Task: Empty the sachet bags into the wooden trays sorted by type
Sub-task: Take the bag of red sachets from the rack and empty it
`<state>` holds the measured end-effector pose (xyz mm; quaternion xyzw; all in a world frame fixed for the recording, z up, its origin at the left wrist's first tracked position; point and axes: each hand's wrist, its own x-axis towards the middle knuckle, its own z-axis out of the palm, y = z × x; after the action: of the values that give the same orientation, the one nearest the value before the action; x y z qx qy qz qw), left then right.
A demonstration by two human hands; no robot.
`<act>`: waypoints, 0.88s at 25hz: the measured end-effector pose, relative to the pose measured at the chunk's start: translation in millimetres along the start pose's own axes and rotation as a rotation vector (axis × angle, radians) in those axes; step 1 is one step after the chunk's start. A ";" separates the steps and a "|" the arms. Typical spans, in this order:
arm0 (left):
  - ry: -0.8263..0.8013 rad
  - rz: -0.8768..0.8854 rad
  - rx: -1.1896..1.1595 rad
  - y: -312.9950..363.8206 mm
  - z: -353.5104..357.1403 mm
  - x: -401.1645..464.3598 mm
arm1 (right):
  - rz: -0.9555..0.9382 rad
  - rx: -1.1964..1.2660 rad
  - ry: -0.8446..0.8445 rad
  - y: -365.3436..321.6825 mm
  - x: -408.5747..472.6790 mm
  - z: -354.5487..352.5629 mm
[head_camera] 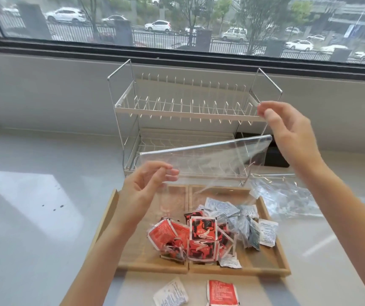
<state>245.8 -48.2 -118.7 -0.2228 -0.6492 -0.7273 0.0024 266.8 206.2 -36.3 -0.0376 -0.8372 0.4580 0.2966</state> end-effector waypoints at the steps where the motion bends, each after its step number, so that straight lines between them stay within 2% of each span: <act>1: -0.031 -0.002 0.010 1.3 2.0 -0.5 | -0.063 -0.039 -0.071 -11.5 6.5 4.2; 3: -0.076 -0.006 0.038 3.0 6.1 -1.2 | -0.117 -0.081 -0.328 -30.6 15.4 19.4; 5: -0.087 -0.006 0.065 5.0 9.4 -2.6 | -0.101 -0.163 -0.664 -45.7 18.4 39.3; 8: -0.026 0.007 0.082 6.0 10.2 -4.3 | -0.036 -0.345 -1.139 -53.8 20.5 57.9; 11: 0.026 -0.018 0.097 1.9 7.1 -7.1 | 0.015 -0.395 -1.468 -52.4 16.4 68.3; 14: 0.066 -0.086 0.098 -3.6 3.5 -8.3 | 0.067 -0.229 -1.530 -47.4 9.3 77.9; 19: 0.066 -0.184 0.082 -6.0 -0.1 -7.9 | 0.347 0.134 -1.421 -41.7 0.0 90.3; 22: 0.056 -0.236 0.134 -7.7 5.6 -12.7 | 0.385 0.188 -1.450 -45.1 -5.6 95.7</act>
<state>256.8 -45.3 -129.8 -0.1240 -0.7176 -0.6835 -0.0502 229.9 107.0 -42.0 0.1529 -0.7587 0.4811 -0.4118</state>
